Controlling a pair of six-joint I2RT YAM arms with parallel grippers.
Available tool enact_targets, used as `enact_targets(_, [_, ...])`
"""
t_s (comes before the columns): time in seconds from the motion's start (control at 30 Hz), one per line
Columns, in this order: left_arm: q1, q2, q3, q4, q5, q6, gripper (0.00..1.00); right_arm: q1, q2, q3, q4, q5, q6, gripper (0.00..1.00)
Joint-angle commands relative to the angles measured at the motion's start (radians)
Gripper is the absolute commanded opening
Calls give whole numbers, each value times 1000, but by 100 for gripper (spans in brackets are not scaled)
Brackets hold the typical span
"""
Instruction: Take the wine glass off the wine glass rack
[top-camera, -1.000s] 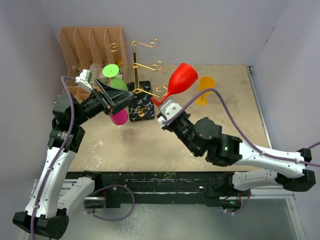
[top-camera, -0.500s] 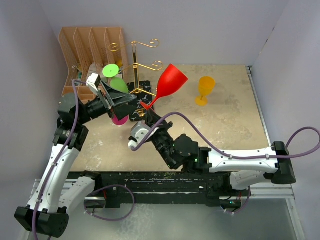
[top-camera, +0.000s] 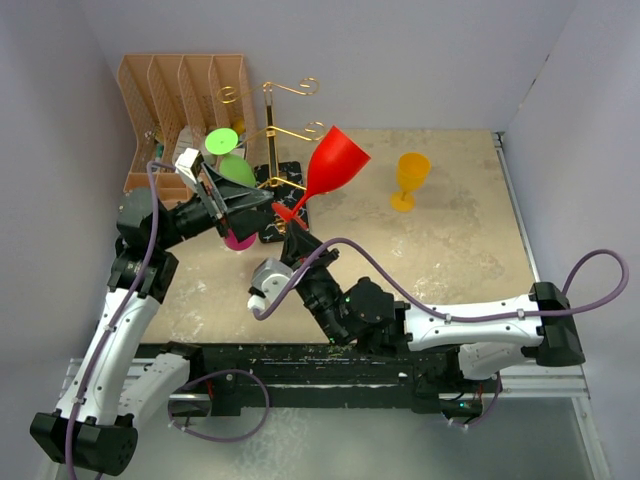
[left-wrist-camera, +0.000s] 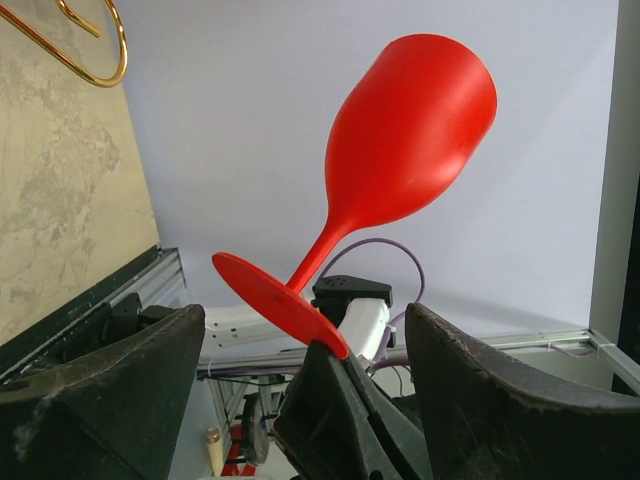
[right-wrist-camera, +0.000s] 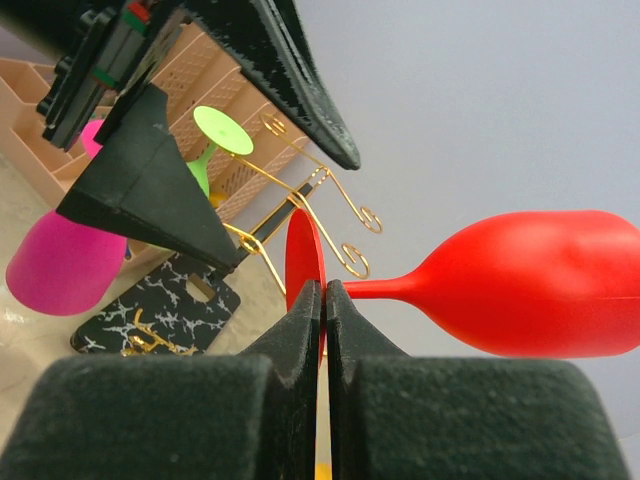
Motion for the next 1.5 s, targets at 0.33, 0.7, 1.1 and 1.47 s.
enact_targets(0.33, [2,-25,-33,97,8,-71,61,28,49,20,126,-13,-67,0])
enact_targets(0.7, [2,-26,-61,157,6,-87,14,36,3,16,71,-17,-5,0])
enact_targets(1.1, [2,-46,-138,259,-58,-104,0,66,-175,46,-294,96,296,43])
enact_targets(1.47, [2,-40,-206,356,-119,-71,0,78,-437,86,-759,163,727,52])
